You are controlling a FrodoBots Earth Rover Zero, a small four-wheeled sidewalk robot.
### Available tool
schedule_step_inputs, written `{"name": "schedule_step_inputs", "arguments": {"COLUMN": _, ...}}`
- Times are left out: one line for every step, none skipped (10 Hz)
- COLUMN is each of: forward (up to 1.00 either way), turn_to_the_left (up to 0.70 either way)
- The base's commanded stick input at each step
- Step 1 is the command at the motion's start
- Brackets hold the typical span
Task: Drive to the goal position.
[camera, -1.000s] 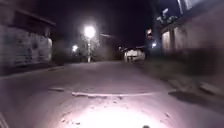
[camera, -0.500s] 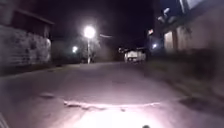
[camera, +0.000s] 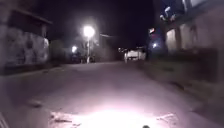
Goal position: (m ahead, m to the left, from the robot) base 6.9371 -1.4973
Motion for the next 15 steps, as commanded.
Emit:
{"name": "schedule_step_inputs", "arguments": {"forward": 0.7, "turn_to_the_left": 0.01}}
{"name": "schedule_step_inputs", "arguments": {"forward": 0.7, "turn_to_the_left": 0.01}}
{"name": "schedule_step_inputs", "arguments": {"forward": 0.7, "turn_to_the_left": 0.01}}
{"name": "schedule_step_inputs", "arguments": {"forward": 0.7, "turn_to_the_left": 0.01}}
{"name": "schedule_step_inputs", "arguments": {"forward": 0.7, "turn_to_the_left": 0.01}}
{"name": "schedule_step_inputs", "arguments": {"forward": 0.7, "turn_to_the_left": 0.01}}
{"name": "schedule_step_inputs", "arguments": {"forward": 0.7, "turn_to_the_left": 0.01}}
{"name": "schedule_step_inputs", "arguments": {"forward": 0.7, "turn_to_the_left": 0.01}}
{"name": "schedule_step_inputs", "arguments": {"forward": 0.7, "turn_to_the_left": 0.01}}
{"name": "schedule_step_inputs", "arguments": {"forward": 0.7, "turn_to_the_left": 0.01}}
{"name": "schedule_step_inputs", "arguments": {"forward": 0.7, "turn_to_the_left": 0.01}}
{"name": "schedule_step_inputs", "arguments": {"forward": 0.7, "turn_to_the_left": 0.01}}
{"name": "schedule_step_inputs", "arguments": {"forward": 0.7, "turn_to_the_left": 0.01}}
{"name": "schedule_step_inputs", "arguments": {"forward": 0.7, "turn_to_the_left": 0.01}}
{"name": "schedule_step_inputs", "arguments": {"forward": 0.7, "turn_to_the_left": 0.01}}
